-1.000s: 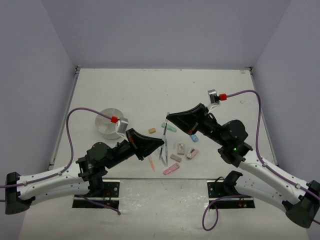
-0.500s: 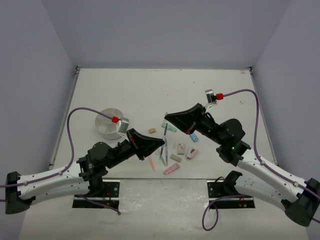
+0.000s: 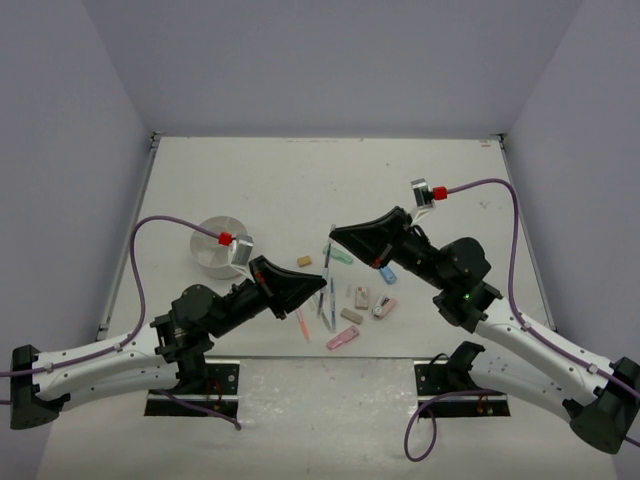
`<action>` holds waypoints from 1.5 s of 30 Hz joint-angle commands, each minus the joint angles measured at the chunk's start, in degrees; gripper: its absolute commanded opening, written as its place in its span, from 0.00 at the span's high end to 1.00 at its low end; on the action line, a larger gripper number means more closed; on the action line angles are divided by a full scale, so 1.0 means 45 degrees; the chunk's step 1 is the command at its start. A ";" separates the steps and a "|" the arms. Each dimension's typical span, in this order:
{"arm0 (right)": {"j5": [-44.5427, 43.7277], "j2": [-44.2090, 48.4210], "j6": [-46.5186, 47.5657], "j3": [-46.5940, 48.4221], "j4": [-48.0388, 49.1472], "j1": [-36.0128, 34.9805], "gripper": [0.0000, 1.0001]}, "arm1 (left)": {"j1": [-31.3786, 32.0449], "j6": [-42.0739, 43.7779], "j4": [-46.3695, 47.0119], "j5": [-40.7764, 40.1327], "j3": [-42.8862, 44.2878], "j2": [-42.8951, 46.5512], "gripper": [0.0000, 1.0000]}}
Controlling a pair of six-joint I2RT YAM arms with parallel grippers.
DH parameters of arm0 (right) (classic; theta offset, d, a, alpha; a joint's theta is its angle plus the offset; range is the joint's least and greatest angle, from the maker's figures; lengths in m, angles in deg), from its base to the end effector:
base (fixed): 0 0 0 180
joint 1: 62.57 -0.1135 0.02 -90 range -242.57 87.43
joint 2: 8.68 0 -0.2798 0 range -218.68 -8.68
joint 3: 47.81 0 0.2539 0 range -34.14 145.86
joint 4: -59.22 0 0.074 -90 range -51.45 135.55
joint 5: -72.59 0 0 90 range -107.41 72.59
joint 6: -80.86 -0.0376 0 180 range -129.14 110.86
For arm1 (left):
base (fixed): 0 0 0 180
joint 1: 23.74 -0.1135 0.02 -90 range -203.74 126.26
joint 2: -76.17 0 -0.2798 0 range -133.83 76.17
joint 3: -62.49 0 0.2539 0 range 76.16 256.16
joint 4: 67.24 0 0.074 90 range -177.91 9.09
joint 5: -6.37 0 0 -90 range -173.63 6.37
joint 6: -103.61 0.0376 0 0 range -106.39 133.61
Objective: Sort the stationery into containers
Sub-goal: Close the pen cap on the pen.
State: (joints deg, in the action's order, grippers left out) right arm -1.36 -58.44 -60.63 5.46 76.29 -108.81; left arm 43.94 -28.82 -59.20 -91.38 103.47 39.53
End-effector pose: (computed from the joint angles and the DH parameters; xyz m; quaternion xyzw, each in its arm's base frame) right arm 0.1279 0.1486 0.3813 -0.0888 0.5685 0.6654 0.4756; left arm 0.0644 -0.1436 0.3235 0.0853 0.6217 -0.6130 0.4800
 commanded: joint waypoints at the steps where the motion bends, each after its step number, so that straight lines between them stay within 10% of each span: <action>1: 0.0087 0.0037 0.0172 0.0071 0.0198 -0.0040 1.00 | 0.0038 0.0054 0.0409 -0.0308 0.0416 0.0054 1.00; 45: 0.0855 -0.0400 0.0195 -0.0451 0.0239 -0.0076 0.97 | 0.0038 0.1458 0.1307 -0.1573 0.0806 0.0018 1.00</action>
State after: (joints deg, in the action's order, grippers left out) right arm 0.24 -60.69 -60.71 4.70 76.92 -108.81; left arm 43.94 -25.39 -57.93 -96.08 104.17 38.53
